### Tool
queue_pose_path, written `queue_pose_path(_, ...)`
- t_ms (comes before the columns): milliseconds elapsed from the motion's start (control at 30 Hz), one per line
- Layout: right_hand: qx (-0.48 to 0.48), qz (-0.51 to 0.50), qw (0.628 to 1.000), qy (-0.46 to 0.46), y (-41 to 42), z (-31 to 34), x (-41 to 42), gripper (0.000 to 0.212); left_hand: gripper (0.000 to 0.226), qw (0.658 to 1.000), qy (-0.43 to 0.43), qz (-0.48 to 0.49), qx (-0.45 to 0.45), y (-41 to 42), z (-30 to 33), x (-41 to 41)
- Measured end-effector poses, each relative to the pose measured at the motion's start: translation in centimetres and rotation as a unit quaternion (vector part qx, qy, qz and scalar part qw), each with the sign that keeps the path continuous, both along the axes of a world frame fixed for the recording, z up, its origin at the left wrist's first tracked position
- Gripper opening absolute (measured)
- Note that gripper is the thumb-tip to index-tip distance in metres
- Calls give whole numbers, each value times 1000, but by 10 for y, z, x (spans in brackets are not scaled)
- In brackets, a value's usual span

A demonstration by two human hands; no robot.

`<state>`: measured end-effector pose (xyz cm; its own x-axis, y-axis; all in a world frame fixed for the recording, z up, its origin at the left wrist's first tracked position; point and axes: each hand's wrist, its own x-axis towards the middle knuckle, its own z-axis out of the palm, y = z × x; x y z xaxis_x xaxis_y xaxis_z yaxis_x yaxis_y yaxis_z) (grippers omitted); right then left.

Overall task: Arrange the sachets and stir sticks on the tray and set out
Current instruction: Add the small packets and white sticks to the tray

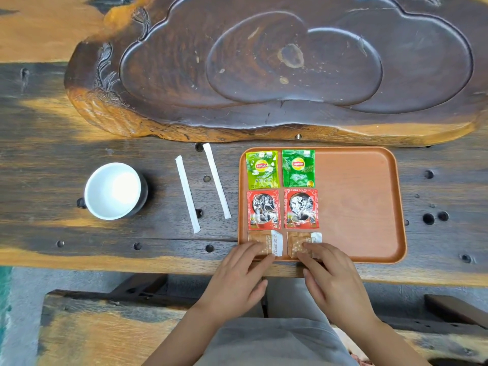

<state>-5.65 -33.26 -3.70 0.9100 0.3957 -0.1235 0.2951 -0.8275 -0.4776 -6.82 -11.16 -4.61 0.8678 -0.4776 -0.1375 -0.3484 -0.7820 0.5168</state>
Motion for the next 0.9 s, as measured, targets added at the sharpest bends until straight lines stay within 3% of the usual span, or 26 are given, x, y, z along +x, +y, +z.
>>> queue_pose_path(133,39,-24,999,-16,19,14,20,28,40,997,-32,41,-58,9,15,7)
queue_pose_path(367,106,14,991,-77,99,35,99,22,30,942,-129,310,-31,61,45,70)
queue_pose_path(467,85,39,994,-56,135,37,129,27,30,924,-98,370,-6,76,45,95)
queue_pose_path(600,-9,50,997,54,163,24,150,28,28,911,-10,409,54,79,29,104)
queue_pose_path(700,-76,43,991,106,178,11,154,28,31,865,83,487,85,78,15,102)
queue_pose_path(900,-127,19,985,115,194,-1,152,27,27,844,91,524,74,77,2,103)
